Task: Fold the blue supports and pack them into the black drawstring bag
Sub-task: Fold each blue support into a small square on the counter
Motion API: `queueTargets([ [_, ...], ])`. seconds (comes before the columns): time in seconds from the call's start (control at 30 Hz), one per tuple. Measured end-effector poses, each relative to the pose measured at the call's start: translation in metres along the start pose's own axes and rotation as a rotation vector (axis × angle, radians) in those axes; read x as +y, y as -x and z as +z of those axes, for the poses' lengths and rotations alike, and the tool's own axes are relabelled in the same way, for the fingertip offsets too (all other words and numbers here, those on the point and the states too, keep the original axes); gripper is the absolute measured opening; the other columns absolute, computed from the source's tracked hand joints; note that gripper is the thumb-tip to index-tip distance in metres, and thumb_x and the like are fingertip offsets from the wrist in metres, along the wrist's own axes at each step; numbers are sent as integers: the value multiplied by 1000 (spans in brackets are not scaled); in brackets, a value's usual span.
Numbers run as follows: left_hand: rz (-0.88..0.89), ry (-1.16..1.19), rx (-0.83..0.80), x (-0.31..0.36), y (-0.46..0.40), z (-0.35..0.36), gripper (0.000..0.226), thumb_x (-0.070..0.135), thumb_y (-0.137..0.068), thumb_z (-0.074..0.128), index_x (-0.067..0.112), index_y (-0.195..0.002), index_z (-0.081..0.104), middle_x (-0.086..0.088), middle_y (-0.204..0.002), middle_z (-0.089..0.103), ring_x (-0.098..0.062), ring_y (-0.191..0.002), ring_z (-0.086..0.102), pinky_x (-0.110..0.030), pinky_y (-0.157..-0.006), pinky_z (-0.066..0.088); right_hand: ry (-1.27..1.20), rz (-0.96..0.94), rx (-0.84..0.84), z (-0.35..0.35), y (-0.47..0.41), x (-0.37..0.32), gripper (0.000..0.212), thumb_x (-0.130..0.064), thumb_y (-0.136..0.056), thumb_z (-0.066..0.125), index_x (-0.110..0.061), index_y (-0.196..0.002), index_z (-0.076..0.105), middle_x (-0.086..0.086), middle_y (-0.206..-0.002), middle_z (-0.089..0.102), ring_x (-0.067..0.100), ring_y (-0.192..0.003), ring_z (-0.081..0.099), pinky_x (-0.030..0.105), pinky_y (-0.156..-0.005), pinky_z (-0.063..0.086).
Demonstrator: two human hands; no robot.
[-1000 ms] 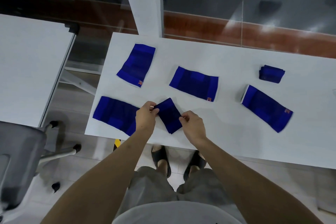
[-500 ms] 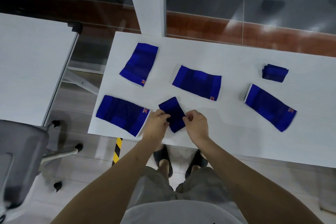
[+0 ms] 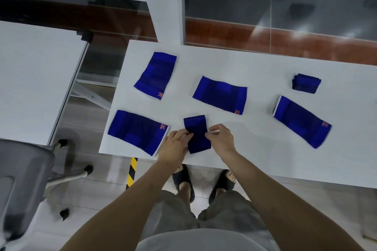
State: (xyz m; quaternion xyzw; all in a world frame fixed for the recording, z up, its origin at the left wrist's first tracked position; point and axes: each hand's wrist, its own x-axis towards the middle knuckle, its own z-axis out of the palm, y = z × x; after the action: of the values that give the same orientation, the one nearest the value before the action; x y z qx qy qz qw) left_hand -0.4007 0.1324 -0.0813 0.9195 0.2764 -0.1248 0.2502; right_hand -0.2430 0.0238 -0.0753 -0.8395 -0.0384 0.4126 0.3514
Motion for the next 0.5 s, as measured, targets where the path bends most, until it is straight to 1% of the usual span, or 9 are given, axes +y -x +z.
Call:
queueTargets([
  [0.07,18,12,3,-3,0,1,52,22,-102,57,31,-151,43,8,-156,40,-18,-143,35,-37,-119,29,-6,16,-39,0,-1,-2,21,-19,-92,69,-22,-111,60,0,-110,65,17,-96,64,26,-70,56],
  [0.13,53,13,-6,-6,1,1,53,23,-100,58,32,-150,45,10,-156,40,-18,-143,35,-36,-119,28,-55,53,-59,-1,-5,-3,16,-14,-91,67,-22,-104,60,4,-109,66,20,-92,66,31,-70,58],
  [0.23,79,4,-53,-9,3,6,60,34,-95,64,35,-151,41,14,-158,37,-17,-143,34,-38,-119,29,-330,185,-107,-6,-7,-8,10,-3,-93,63,-12,-99,64,12,-97,67,21,-78,61,30,-66,54],
  [0.3,62,38,-18,-8,5,8,61,40,-92,67,35,-149,44,15,-154,44,-16,-140,38,-39,-117,33,-497,274,-150,-12,-5,-13,10,1,-93,64,-6,-100,68,15,-92,65,22,-78,59,29,-66,55],
  [0.33,56,70,19,-7,5,10,57,40,-93,67,34,-146,48,14,-150,49,-15,-138,40,-38,-115,35,-545,301,-161,-15,-4,-14,11,1,-92,66,-4,-102,69,15,-93,66,22,-80,60,29,-67,55],
  [0.4,63,133,86,-6,5,13,45,31,-96,65,30,-140,57,13,-142,56,-14,-132,45,-35,-111,37,-596,318,-168,-19,-4,-14,15,0,-92,68,-2,-107,71,16,-96,69,23,-85,63,30,-70,57],
  [0.43,67,170,104,-5,5,14,40,25,-97,63,28,-137,60,11,-139,59,-15,-130,47,-34,-109,38,-601,315,-162,-20,-5,-13,16,-1,-93,68,-2,-108,71,16,-98,71,24,-87,65,30,-72,57],
  [0.5,67,241,143,-3,3,16,36,19,-97,61,23,-133,63,7,-133,63,-17,-125,51,-39,-106,45,-537,281,-155,-25,-5,-10,18,0,-96,62,-6,-109,74,16,-105,74,25,-90,70,31,-75,58],
])
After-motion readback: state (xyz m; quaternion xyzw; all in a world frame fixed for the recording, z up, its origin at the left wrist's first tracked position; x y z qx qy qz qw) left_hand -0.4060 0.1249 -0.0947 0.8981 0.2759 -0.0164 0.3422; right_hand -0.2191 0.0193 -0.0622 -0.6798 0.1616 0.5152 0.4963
